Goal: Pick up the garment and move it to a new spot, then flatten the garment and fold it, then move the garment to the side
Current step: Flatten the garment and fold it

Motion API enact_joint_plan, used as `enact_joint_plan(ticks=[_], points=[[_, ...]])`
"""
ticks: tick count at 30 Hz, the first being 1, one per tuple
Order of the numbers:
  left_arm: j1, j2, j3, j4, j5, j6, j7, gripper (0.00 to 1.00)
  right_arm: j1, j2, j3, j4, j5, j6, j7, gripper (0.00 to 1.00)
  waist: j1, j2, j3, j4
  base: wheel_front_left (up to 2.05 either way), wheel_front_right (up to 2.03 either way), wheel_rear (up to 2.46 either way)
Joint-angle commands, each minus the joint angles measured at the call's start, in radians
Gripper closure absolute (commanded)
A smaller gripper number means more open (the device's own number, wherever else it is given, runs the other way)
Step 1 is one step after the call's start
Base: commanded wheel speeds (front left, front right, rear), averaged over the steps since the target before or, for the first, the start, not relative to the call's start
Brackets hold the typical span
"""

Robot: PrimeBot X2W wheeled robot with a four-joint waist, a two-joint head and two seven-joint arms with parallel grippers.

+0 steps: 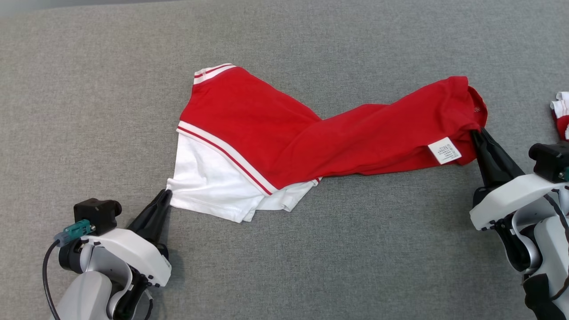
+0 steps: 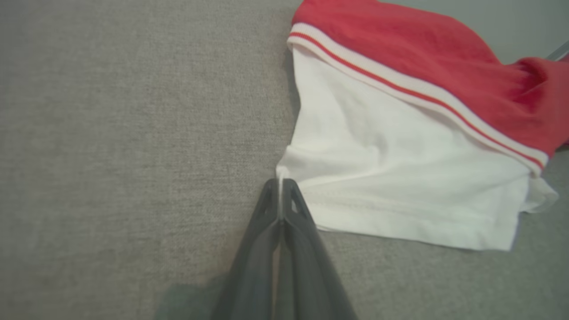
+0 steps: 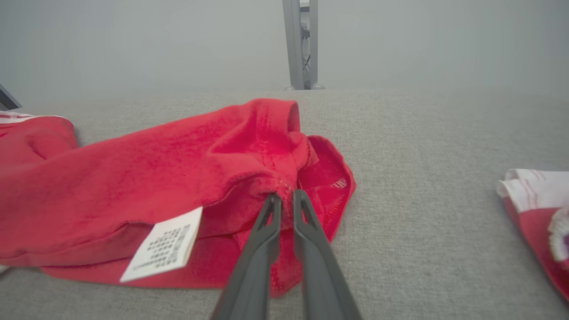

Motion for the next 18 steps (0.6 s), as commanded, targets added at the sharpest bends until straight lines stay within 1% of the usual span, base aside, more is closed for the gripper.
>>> enact_joint_plan(ticks=[1, 4, 8, 10, 14, 18], points=[[-0.004, 0.014, 0.001, 0.023, -0.007, 0.005, -0.002, 1.0, -0.016, -0.01, 0.006, 0.018, 0.012, 0.0, -0.015, 1.0, 0.0, -0.0001, 0.0, 0.003, 0.0, 0.0, 0.0], [-0.013, 0.015, 0.0, 0.021, -0.008, 0.005, -0.025, 1.0, -0.029, -0.019, 0.017, 0.037, 0.028, 0.0, -0.04, 1.0, 0.0, -0.0001, -0.002, 0.006, 0.0, 0.0, 0.0], [-0.023, 0.018, 0.006, -0.004, 0.001, 0.007, -0.062, 1.0, -0.033, -0.03, 0.018, 0.028, 0.043, 0.0, -0.076, 1.0, 0.0, -0.0001, -0.008, 0.007, 0.0, 0.0, 0.0], [-0.028, 0.025, 0.014, -0.036, 0.007, 0.015, -0.088, 1.0, -0.031, -0.039, 0.012, 0.004, 0.048, 0.0, -0.097, 1.0, 0.0, -0.0001, -0.015, 0.006, 0.0, 0.0, 0.0], [-0.032, 0.048, 0.037, -0.142, 0.031, 0.048, -0.131, 1.0, -0.018, -0.054, -0.012, -0.077, 0.058, 0.0, -0.115, 1.0, 0.0, -0.0001, -0.037, 0.0, 0.0, 0.0, 0.0], [-0.046, 0.063, 0.068, -0.312, 0.04, 0.086, -0.149, 1.0, -0.009, -0.07, -0.037, -0.201, 0.067, 0.0, -0.101, 1.0, 0.0, -0.0001, -0.062, -0.003, 0.0, 0.0, 0.0]])
